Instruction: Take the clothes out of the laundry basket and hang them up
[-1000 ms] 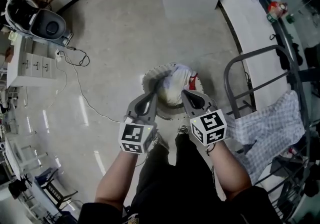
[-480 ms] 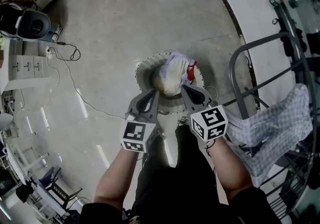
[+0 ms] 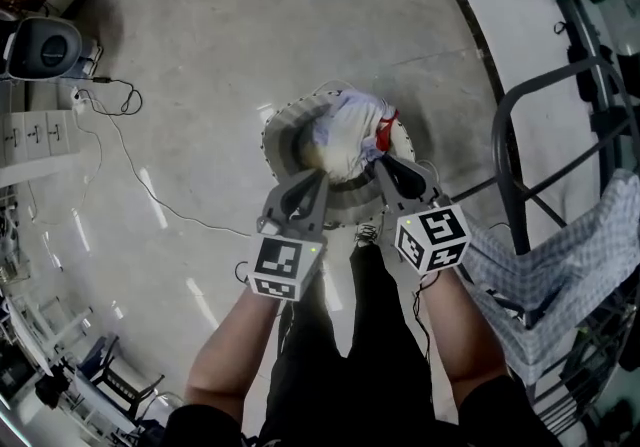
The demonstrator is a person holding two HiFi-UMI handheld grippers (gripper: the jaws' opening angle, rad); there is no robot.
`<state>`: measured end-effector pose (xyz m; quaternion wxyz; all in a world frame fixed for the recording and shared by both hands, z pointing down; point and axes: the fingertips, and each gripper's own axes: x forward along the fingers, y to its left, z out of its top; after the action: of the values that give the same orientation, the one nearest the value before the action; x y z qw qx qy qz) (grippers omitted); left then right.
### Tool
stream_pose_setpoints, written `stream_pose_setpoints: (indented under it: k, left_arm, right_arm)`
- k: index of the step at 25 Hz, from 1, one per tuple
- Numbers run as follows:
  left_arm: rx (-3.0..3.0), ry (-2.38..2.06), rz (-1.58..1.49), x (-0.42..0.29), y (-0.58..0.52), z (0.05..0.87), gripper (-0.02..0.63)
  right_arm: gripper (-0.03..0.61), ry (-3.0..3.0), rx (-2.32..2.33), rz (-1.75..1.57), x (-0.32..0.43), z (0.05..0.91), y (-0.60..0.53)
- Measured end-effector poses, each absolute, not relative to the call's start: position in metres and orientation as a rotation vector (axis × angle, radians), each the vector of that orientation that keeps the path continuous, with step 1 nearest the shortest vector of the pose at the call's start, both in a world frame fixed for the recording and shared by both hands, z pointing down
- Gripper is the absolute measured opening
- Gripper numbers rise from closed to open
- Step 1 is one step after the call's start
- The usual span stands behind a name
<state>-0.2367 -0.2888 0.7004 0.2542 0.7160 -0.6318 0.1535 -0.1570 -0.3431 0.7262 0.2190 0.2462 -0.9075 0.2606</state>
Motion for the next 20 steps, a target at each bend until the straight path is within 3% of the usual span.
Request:
stream_pose_setpoints:
  k: [1,8,13,20]
  left_arm:
    - [1.946,-1.711,0.417,-0.237,-0.29,0.708,0.014]
    - [1.96,-1.666,0.391,-0.247,-0.297,0.751,0.018]
    - [1.959,-1.635,0.362,-0.253,-0.305,0.782,0.099]
    - [1.941,-1.627,0.346,-0.263,-0.31,0.828,0.132]
  right_arm:
    - [0.061,-2.507,0.692,0.725,-0.157,0.734,-0.347]
    - [0.118,-2.446,0.761,0.727,-0.16,0.792,-0.365]
    - [0.15,-2.367,0.82,0.705,-0.154,0.845,-0.389]
    - [0.187,-2.264,0.87,0.693,-0.151,0.923,-0.415]
